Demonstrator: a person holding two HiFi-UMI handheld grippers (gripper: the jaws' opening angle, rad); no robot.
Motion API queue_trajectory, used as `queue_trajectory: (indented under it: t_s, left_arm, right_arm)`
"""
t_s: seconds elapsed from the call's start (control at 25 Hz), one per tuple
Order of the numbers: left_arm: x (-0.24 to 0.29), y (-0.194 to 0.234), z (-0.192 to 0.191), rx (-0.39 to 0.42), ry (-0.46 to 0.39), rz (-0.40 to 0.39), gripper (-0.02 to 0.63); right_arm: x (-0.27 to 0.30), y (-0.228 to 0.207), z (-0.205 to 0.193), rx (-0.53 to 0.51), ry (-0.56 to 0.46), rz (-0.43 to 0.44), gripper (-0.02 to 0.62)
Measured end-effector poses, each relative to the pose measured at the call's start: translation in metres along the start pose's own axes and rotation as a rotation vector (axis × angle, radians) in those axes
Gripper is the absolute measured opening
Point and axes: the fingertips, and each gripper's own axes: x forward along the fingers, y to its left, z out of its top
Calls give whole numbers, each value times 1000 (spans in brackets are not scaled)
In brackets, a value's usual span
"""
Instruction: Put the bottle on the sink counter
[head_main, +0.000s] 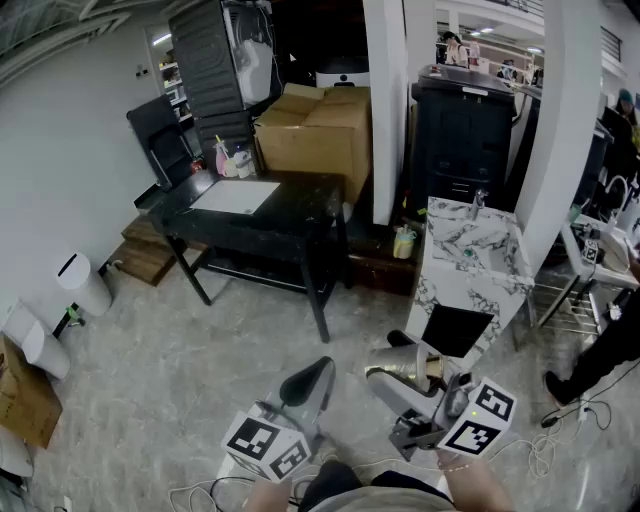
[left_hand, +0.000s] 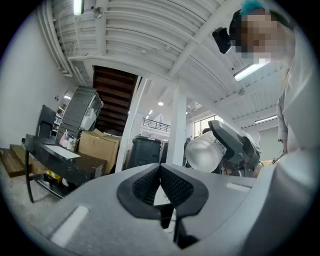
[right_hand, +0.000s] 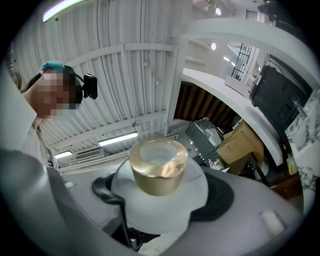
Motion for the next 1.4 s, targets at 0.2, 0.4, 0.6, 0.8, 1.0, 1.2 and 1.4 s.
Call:
queue_trajectory:
  t_s: [0.2, 0.4, 0.6, 0.8, 1.0, 1.2, 1.4]
  left_arm:
    - [-9, 6, 5, 24, -23, 11, 8]
    - [-13, 10, 7, 9, -49, 24, 8]
    - [-8, 4, 3, -5, -48, 10, 8]
    - [3, 24, -9, -39, -34, 33, 8]
    - [35, 54, -6, -40, -17, 8, 7]
    - [77, 112, 13, -25, -51, -19, 8]
    - [119, 178, 34, -15, -48, -57, 8]
  right_arm:
    - [2, 7, -2, -33, 0, 14, 344]
    - [3, 5, -14, -23, 14, -3, 342]
    - [2, 2, -27, -22, 51, 14, 342]
    - [11, -25, -39, -21, 80, -50, 342]
    - [36, -63, -32, -15, 62, -87, 342]
    - [92, -111, -21, -64, 60, -112, 342]
    - [155, -158, -3, -125, 52, -127, 342]
